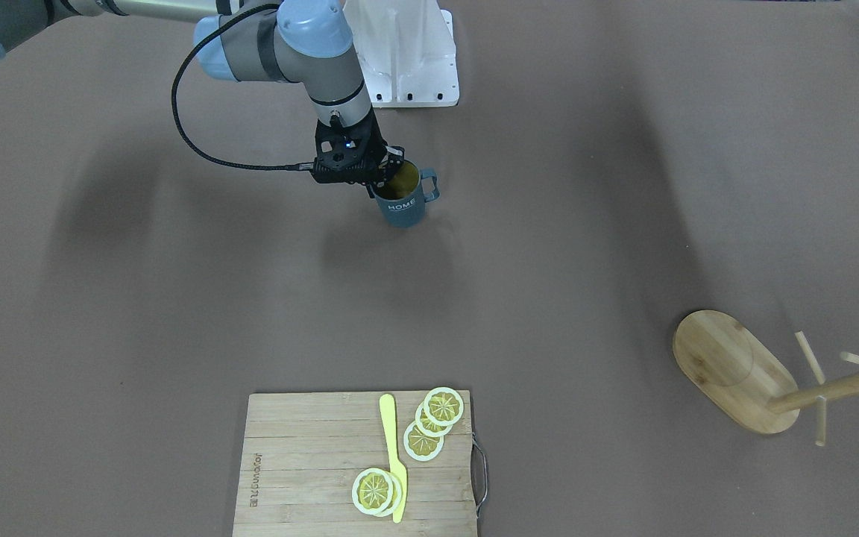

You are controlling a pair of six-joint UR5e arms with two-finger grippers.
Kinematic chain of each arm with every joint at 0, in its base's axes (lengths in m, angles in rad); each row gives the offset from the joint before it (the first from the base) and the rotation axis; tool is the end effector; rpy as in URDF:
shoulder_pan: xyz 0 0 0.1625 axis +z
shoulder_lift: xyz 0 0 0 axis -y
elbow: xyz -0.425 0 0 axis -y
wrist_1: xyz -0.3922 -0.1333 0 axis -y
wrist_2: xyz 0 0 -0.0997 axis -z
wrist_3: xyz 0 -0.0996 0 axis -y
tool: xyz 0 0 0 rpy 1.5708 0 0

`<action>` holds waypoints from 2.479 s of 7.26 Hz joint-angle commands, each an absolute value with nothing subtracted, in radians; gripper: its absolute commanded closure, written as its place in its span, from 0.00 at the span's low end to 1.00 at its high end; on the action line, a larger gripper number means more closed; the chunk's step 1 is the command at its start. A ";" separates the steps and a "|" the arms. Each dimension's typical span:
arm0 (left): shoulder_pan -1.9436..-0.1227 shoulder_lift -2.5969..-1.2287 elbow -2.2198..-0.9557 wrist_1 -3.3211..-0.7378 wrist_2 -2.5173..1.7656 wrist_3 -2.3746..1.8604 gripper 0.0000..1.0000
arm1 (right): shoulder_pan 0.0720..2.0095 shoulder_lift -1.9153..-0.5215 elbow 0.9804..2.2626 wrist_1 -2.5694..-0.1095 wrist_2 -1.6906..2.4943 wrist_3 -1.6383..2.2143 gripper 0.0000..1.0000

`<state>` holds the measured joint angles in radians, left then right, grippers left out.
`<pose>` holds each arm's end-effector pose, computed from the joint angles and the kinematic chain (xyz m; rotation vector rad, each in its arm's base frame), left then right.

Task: Hang cup on storage rack
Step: 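Carry the blue mug with the right gripper toward the table center and set it down, then release the mug and raise the right gripper away while the left arm swings in, then move the left gripper to the blue mug handle and grasp it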

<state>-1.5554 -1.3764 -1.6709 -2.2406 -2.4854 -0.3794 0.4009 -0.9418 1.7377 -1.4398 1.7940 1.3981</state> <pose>-0.0478 -0.4259 0.6131 0.3487 0.9731 -0.0680 -0.5661 -0.3608 0.2045 0.0626 -0.9438 0.1075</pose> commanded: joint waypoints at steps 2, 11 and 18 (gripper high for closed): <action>-1.499 -1.455 -1.678 -2.279 -2.546 -0.549 0.02 | 0.416 -0.942 1.747 -1.448 1.799 1.394 0.00; -0.720 -1.816 -1.884 -2.499 -2.090 -0.852 0.26 | 1.010 -1.423 1.821 -1.439 2.178 0.623 0.00; -0.412 -1.836 -1.691 -2.890 -1.605 -0.623 0.03 | 1.216 -1.425 1.605 -1.436 2.324 0.293 0.00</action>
